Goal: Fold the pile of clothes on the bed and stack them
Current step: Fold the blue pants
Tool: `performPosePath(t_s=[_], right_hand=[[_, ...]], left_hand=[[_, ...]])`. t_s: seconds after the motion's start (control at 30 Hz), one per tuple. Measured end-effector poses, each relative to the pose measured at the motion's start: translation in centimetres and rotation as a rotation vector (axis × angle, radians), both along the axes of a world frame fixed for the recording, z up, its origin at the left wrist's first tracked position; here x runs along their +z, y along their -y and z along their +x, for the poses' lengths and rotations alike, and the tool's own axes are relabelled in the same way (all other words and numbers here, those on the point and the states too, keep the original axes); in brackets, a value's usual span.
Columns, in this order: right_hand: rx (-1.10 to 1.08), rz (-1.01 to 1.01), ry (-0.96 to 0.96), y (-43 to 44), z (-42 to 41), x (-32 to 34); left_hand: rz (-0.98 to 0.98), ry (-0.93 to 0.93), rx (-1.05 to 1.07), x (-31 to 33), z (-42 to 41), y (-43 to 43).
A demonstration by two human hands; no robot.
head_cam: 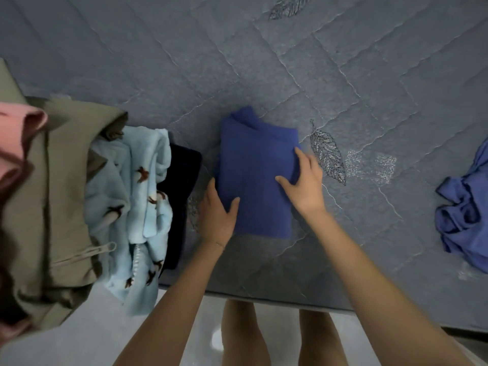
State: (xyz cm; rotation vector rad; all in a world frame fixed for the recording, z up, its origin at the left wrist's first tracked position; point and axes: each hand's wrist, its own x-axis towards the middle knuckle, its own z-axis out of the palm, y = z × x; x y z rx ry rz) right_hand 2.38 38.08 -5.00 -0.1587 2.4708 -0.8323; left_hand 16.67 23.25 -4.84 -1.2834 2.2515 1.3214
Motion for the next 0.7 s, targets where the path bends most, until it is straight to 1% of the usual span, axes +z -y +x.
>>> performPosePath(t_s=[0.1, 0.17, 0.23, 0.33, 0.4, 0.5, 0.6, 0.7], right_hand=[[-0.237, -0.105, 0.206, -1.2, 2.5, -0.4], [-0.362, -0.100, 0.345, -1.5, 4.3, -0.2], [-0.391, -0.097, 0.400, -1.8, 5.8, -0.6], [-0.412, -0.131, 0.508, -1.9, 6.8, -1.1], [-0.472, -0.202, 0.561, -2.1, 6.9, -1.1], [-0.547, -0.222, 0.636, -2.2, 6.5, -0.7], [-0.682, -0.294, 0.817, -1.9, 5.4, 0.2], [-0.809, -0.485, 0.940, -1.0, 2.9, 1.4]], left_hand=[[0.064, -0.024, 0.155, -0.6, -0.8, 0.1], [0.131, -0.001, 0.236, -1.0, -0.9, 0.3], [0.234, 0.038, 0.275, -1.4, -0.7, 0.6], [0.325, 0.058, 0.278, -1.7, -0.3, 0.7], [0.352, 0.058, 0.260, -1.2, 0.1, 0.4], [0.375, 0.034, 0.299, -0.5, 0.4, 0.2], [0.515, -0.049, 0.495, 0.7, -0.2, 0.4], [0.620, -0.135, 0.656, 2.0, -2.0, 1.2]])
